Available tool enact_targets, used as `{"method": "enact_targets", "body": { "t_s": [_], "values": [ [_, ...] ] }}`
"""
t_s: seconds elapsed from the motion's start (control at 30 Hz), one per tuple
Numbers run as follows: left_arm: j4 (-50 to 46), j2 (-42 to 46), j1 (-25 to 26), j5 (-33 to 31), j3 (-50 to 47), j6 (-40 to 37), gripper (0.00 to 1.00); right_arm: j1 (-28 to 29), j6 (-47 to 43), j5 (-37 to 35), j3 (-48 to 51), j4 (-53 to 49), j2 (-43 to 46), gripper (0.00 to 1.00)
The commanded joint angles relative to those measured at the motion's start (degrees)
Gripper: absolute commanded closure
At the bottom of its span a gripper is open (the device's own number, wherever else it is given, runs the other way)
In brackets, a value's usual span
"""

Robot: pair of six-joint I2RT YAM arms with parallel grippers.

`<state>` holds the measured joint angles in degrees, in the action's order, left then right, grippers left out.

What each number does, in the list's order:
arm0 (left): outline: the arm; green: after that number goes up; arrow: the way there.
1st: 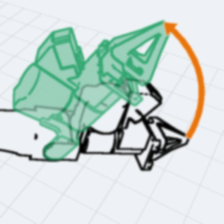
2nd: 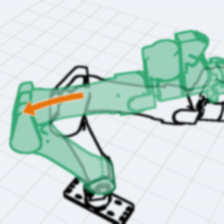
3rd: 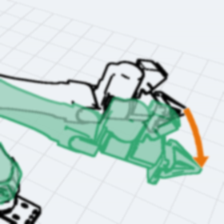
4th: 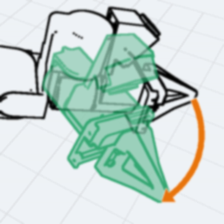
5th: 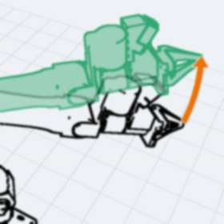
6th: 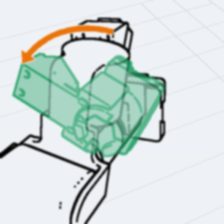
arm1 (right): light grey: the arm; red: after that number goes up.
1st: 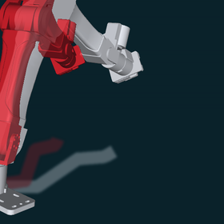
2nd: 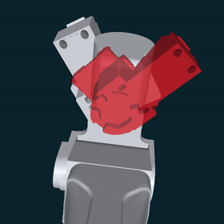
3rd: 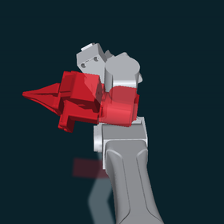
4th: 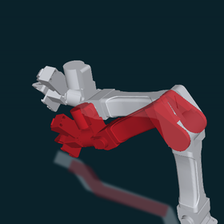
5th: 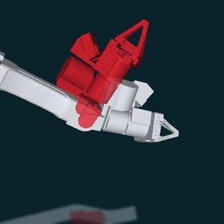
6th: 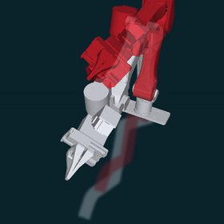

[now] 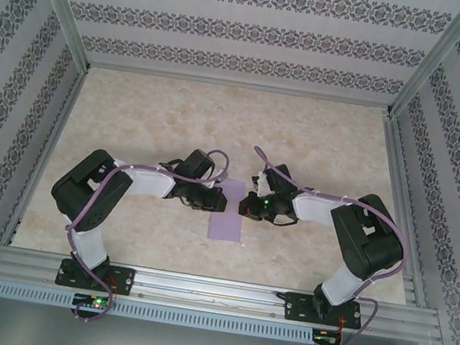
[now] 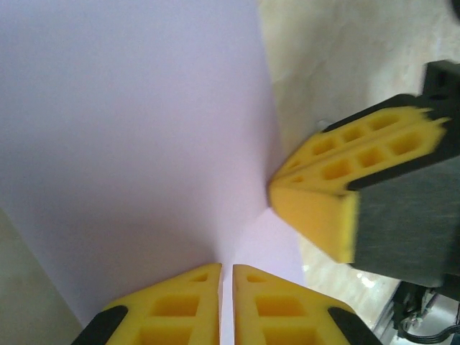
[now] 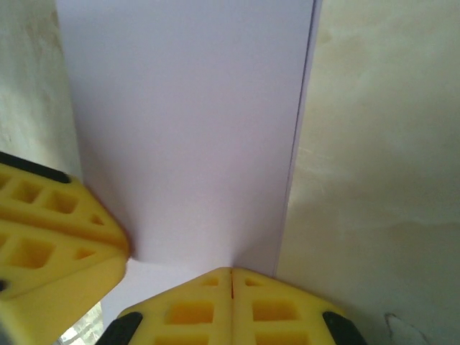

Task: Fold a paper plane with a square sheet of paper (fold left side to right side)

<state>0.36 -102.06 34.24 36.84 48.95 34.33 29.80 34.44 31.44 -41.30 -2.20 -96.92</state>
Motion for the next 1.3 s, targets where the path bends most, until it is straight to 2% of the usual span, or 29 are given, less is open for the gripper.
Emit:
{"method": "enact_targets", "body": {
  "t_s": [0.0, 0.3, 0.53, 0.8, 1.07, 1.27],
  "values": [
    [2.54, -1.39, -1.03, -0.98, -1.48, -0.4, 0.89, 0.61, -1.98, -10.78, 2.12, -8.88, -4.59, 1.0],
    [3.44, -0.28, -3.22, -1.6, -5.81, -0.92, 0.91, 0.43, -3.12, -12.46, 1.97, -11.25, -4.68, 1.0],
    [1.64, 4.9, -6.26, -1.51, -9.35, -2.29, 0.92, 0.26, -3.45, -11.94, 2.1, -11.01, -4.72, 1.0],
    [-1.16, 12.73, -4.67, -0.95, -6.02, -3.05, 0.96, 0.32, -3.22, -9.65, 2.19, -9.56, -3.91, 1.0],
    [2.82, 6.08, 0.23, 1.19, -1.06, -1.11, 0.97, 0.42, -3.15, -9.34, 2.01, -9.48, -4.22, 1.0],
    [4.31, 1.03, 1.01, 0.66, -0.83, -0.82, 0.97, 0.52, -3.27, -9.01, 2.19, -9.39, -3.97, 1.0]
  ]
}}
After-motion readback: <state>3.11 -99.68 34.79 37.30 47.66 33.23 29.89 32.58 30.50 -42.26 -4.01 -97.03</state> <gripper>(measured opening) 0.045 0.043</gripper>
